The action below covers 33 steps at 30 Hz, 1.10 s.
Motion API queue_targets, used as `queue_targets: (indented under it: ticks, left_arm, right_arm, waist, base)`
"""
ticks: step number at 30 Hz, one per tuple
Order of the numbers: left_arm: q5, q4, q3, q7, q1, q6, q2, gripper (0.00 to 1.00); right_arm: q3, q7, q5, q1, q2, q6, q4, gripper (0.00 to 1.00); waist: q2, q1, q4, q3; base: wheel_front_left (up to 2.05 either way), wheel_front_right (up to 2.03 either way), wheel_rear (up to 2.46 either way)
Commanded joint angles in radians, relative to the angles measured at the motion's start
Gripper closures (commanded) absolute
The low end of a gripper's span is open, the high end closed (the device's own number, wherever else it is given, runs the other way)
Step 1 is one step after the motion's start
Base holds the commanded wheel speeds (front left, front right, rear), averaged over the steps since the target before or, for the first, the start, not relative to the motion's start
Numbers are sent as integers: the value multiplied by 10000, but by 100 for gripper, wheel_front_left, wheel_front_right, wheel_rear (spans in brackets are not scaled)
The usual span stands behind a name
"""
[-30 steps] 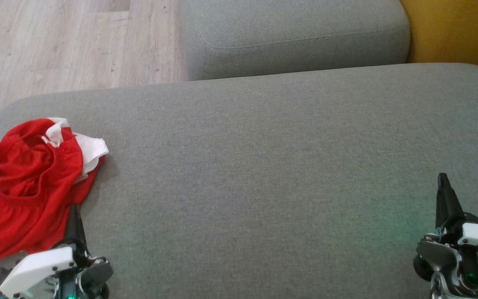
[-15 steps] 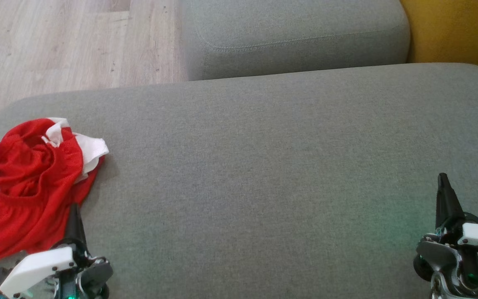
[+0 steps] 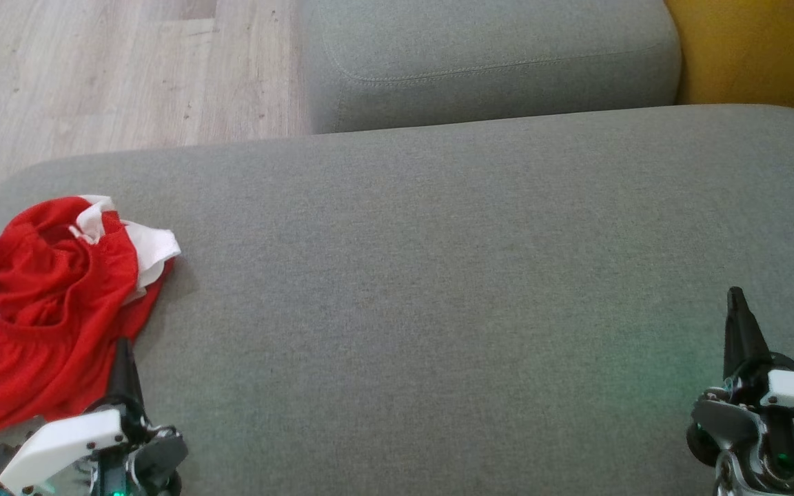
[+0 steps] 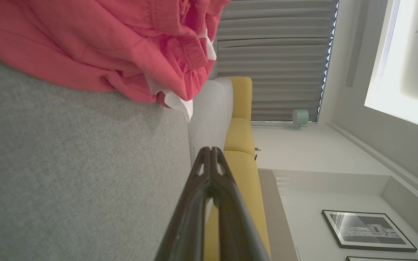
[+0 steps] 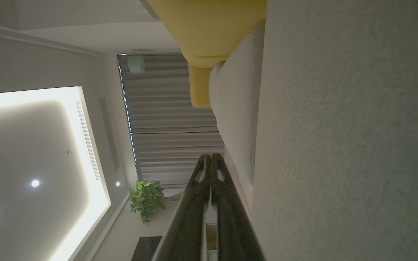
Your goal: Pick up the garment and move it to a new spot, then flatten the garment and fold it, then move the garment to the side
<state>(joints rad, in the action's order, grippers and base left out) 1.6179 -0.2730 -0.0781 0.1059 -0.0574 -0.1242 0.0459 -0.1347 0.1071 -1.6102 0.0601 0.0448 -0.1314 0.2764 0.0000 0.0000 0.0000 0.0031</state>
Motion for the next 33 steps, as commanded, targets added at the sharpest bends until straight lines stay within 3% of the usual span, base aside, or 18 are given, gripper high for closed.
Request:
queue_targets:
  ticks: [1, 33]
  left_arm:
    - [-89, 281, -352, 69, -505, -65, 43, 100]
    - [-89, 282, -352, 69, -505, -65, 43, 100]
  right_arm:
    - [213, 58, 12, 478, 54, 7, -317, 100]
    - [213, 58, 12, 478, 54, 7, -317, 100]
  waist:
    - [0, 0, 0, 0]
    - [0, 0, 0, 0]
  base:
    - [0, 0, 0]
    - [0, 0, 0]
